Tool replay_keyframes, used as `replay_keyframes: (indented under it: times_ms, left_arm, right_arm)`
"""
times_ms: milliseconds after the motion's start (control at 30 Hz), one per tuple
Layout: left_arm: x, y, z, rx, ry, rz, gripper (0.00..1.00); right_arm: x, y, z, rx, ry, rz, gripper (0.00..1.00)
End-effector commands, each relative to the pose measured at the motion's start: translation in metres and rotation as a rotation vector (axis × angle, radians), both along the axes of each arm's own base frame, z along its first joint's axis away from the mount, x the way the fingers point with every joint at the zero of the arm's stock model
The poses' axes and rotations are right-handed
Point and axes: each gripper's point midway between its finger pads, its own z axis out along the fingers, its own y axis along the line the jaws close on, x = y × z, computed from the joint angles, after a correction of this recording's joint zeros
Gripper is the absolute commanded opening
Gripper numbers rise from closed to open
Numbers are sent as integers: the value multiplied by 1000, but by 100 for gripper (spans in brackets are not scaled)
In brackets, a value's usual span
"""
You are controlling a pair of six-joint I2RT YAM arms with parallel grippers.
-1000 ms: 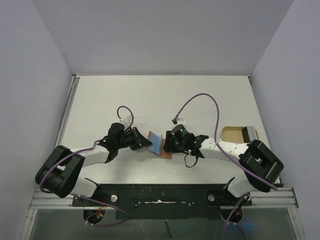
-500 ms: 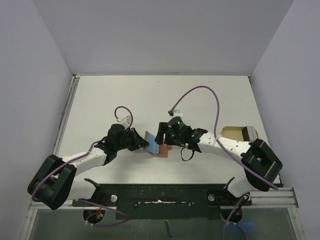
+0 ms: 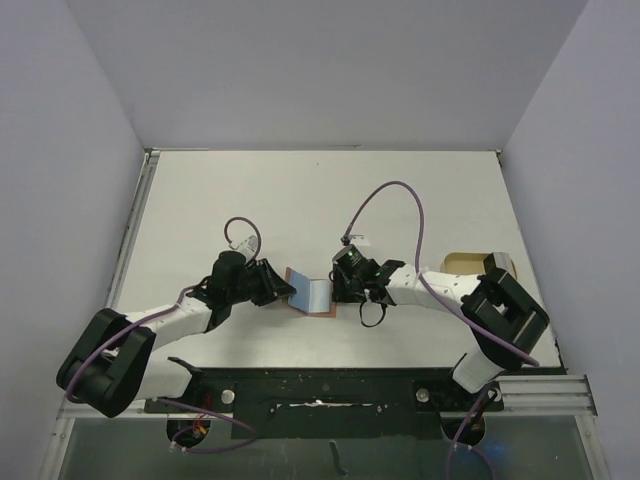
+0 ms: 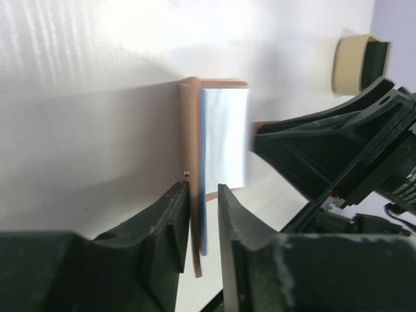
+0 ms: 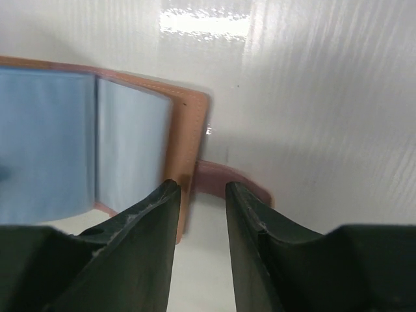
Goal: Put the credit cards into the card holder
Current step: Open the card holder at the center of the board.
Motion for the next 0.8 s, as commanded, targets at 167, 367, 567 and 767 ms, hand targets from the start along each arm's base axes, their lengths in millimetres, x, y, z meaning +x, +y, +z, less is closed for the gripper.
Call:
replay_keyframes:
  times_ms: [167, 367, 567, 767]
  left_arm:
    - [10, 8, 2, 91, -36, -15, 33]
    - [9, 5, 4, 94, -49, -51, 20]
    - [12, -2, 24, 52, -97, -81, 0]
    - [11, -6, 31, 31, -100, -93, 0]
  right_arm:
    - [-1, -12, -12, -86, -6, -21, 31]
    - [-2, 1, -4, -84, -8, -5, 29]
    - [2, 19, 37, -51, -74, 2, 31]
    - [12, 40, 77, 78, -135, -8, 49]
